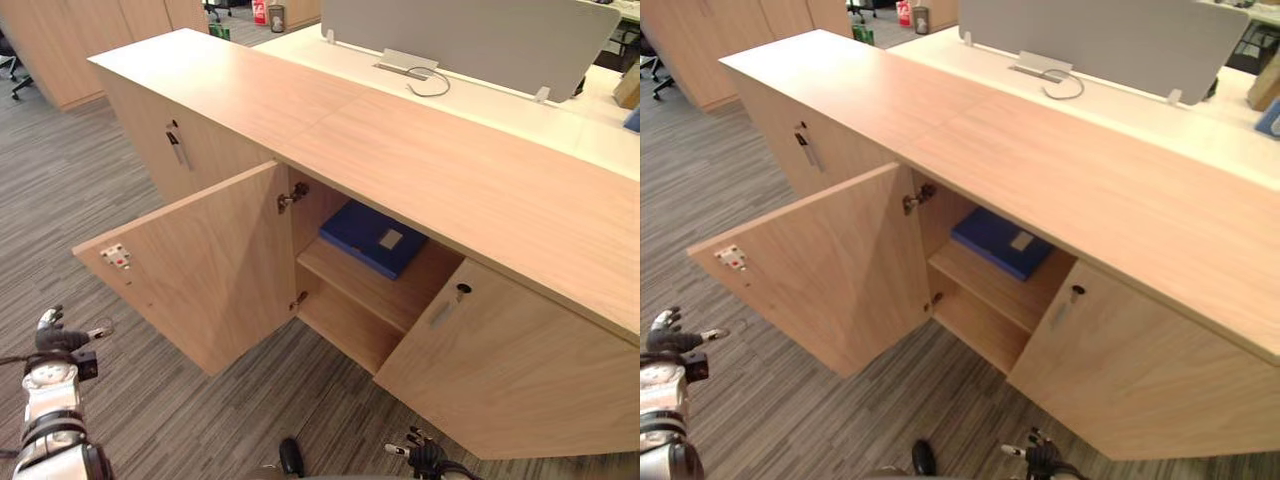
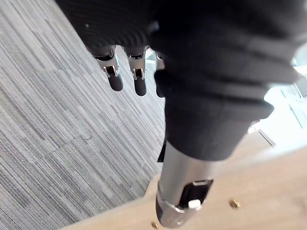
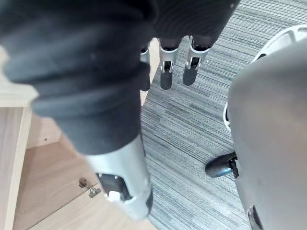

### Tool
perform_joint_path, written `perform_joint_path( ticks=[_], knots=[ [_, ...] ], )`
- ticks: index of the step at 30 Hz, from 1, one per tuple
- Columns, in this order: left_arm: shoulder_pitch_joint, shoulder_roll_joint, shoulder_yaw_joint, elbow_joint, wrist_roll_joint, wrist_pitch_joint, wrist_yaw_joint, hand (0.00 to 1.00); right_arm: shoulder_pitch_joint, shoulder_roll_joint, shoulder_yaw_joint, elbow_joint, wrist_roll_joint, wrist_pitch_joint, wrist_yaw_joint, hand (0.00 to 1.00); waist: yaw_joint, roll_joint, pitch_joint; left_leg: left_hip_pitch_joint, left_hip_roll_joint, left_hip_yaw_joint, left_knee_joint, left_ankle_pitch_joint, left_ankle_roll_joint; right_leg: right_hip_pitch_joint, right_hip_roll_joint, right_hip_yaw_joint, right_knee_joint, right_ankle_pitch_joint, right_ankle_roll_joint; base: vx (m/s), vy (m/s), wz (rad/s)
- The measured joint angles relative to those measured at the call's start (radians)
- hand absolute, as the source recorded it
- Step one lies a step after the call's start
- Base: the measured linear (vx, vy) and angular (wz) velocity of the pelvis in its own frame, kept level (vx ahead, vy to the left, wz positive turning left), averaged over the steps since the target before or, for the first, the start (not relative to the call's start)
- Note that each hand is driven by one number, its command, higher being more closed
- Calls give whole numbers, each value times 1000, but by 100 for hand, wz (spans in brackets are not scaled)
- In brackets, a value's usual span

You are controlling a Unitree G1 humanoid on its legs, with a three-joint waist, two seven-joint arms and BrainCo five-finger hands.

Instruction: Walk over to the cabinet, pick up the folder, carry it to the office cabinet, place the folder inside the office cabinet, then close the office cabinet door

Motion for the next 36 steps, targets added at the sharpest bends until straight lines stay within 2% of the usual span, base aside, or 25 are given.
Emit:
perform_joint_path(
  ticks=[4, 5, 7, 8, 9, 11, 15, 19, 21, 24, 30, 33, 34, 36],
  knots=[
    [-71, 4, -131, 24, 17, 8, -9, 0, 5, 1, -1, -4, 9, 6, 3, 0, -2, -8, -6, 3, 15, -2, 0, 3, -12, -27, -9, 11, 59, -5, -8, -27, 40, -3],
    [-79, 18, -148, 38, 18, 19, 3, 0, 8, 2, -1, -2, 18, 7, 4, 0, -2, -9, -6, 4, 18, -3, 1, 9, -21, -31, -8, 15, 52, -35, -26, 0, 0, 0],
    [-79, 33, -199, 41, 23, 32, 14, 0, 9, -4, -7, 4, 27, 8, 5, 0, -2, -14, -9, 4, 19, -12, 1, 16, -25, -45, -15, 17, 1, -45, -24, -23, -4, 16],
    [-80, 36, -237, 45, 26, 33, 22, 0, 9, -8, -11, 12, 34, 7, 5, 0, -3, -17, -10, 6, 18, -23, 2, 22, -32, -57, -24, 17, -56, -35, -30, -46, -17, 49],
    [-83, 29, -277, 46, 27, 34, 24, 0, 5, -14, -25, 20, 34, 8, 7, 0, -2, -19, -12, 8, 19, -42, 1, 33, -48, -47, -14, 19, -74, -11, -7, -34, -27, 49],
    [-97, 15, -331, 66, 38, 34, 24, 0, -4, -31, -53, 39, 33, 10, 6, 0, 19, -12, -13, 5, 28, -48, 2, 37, -53, -40, 0, 9, -93, -8, -7, -14, -62, 23],
    [-118, -17, -414, 130, 89, 69, 23, 0, -29, -61, -89, 75, 31, 25, 6, 0, 20, -4, -11, -8, 31, -50, 1, 41, -58, -45, 7, 2, -107, 0, -17, -32, 5, 5],
    [-120, -46, -551, 118, 144, 85, 17, 0, -36, -59, -90, 88, 31, 29, 5, 0, 22, -3, -9, -29, 17, -56, 1, 43, -54, -63, -8, -1, -104, 13, -3, -37, 67, 8],
    [-112, -59, -656, 42, 165, 85, -12, 0, -37, -51, -92, 92, 31, 29, 5, 0, 34, 1, -7, -40, 9, -67, 1, 45, -53, -65, -16, -17, -105, 24, 5, -50, 80, 18],
    [-78, -99, -718, -85, 180, 83, -30, 0, -41, -48, -102, 92, 31, 29, 1, 0, 46, 7, -2, -51, 0, -90, 1, 46, -55, -64, -22, -34, -104, 29, 5, -66, 65, 23],
    [5, -176, -868, -299, 203, 46, -51, 0, -64, -44, -113, 87, 29, 28, -2, 0, 47, 25, 2, -76, -17, -113, 0, 44, -51, -72, -44, -72, -92, 29, 12, -80, 61, 22],
    [26, -238, -979, -408, 229, 27, -61, 0, -72, -41, -108, 87, 29, 28, -9, 0, 47, 28, 2, -89, -31, -114, 1, 46, -52, -80, -63, -83, -73, 33, 14, -84, 97, 22],
    [35, -275, -1043, -479, 221, 21, -75, 0, -80, -41, -108, 87, 29, 27, -14, 0, 45, 28, 2, -96, -42, -114, 1, 53, -53, -93, -83, -84, -54, 39, 18, -79, 125, 5],
    [44, -291, -1081, -540, 169, 17, -107, 0, -80, -41, -109, 87, 29, 27, -20, 0, 42, 30, 0, -96, -49, -113, 2, 53, -46, -94, -92, -86, -47, 42, 21, -50, 102, 3]
  ],
)
